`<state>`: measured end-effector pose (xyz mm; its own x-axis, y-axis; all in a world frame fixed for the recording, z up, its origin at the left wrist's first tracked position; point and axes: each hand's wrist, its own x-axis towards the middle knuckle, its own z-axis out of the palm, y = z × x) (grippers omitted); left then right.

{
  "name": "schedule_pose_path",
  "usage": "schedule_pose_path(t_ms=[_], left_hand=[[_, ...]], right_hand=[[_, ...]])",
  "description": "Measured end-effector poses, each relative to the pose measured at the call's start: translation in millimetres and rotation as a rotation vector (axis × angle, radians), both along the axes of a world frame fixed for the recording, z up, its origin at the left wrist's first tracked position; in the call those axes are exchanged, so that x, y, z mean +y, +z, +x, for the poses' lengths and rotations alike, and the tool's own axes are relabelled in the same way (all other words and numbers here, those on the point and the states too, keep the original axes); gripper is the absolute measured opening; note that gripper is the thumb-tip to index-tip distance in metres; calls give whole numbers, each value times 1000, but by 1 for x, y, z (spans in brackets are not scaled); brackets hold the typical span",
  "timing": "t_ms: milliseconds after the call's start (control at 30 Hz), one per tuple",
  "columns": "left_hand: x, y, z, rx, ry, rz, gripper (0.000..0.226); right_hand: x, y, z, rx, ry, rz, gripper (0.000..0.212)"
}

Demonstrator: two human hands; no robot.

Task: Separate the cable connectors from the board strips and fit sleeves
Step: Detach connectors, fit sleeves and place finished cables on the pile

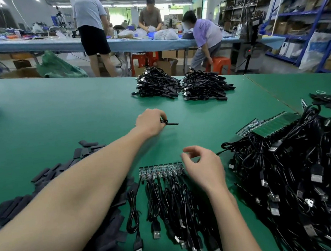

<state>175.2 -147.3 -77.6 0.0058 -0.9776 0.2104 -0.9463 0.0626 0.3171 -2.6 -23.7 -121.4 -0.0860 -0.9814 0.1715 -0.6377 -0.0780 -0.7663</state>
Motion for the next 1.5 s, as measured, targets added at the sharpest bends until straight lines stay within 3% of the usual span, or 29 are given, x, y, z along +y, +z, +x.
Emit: schedule_pose_path(t_ms=[133,233,300,367,600,733,967,1133,1233,1333,1400,1433,1500], left_hand=[[-20,-20,2,-80,26,62,29],[-15,-18,0,31,45,67,45],[6,-12,-2,193,21,-3,36],[41,-11,-4,334,-28,-40,13],[143,-33,-9,326,-84,47,8],[145,-29,-13,469,-85,16,15],[149,-26,-13,664,-148,-15,17],[150,-18,-7,747,-217,49,16],[151,-15,-8,826,-228,79,16],[151,-16,-8,679,-137,31,11],[153,-16,-11,472,-60,-58,13],[153,-17,-14,454,-40,-111,18],[158,-17,-25,660,-43,-166,15]], right_hand=[[2,-3,0,271,57,-20,28],[1,-2,-1,333,47,22,27],[1,-1,-1,358,52,57,28],[1,-1,1,361,61,67,27],[-2,4,-1,-216,180,115,8],[2,11,-2,-542,240,125,4],[5,16,-4,-664,214,339,11],[4,17,-1,-936,288,492,7],[4,16,-1,-1062,276,579,28],[1,20,-11,-1070,261,527,11],[-2,20,-17,-980,193,425,31],[-3,20,-19,-953,151,380,34],[-4,22,-19,-937,125,349,26]])
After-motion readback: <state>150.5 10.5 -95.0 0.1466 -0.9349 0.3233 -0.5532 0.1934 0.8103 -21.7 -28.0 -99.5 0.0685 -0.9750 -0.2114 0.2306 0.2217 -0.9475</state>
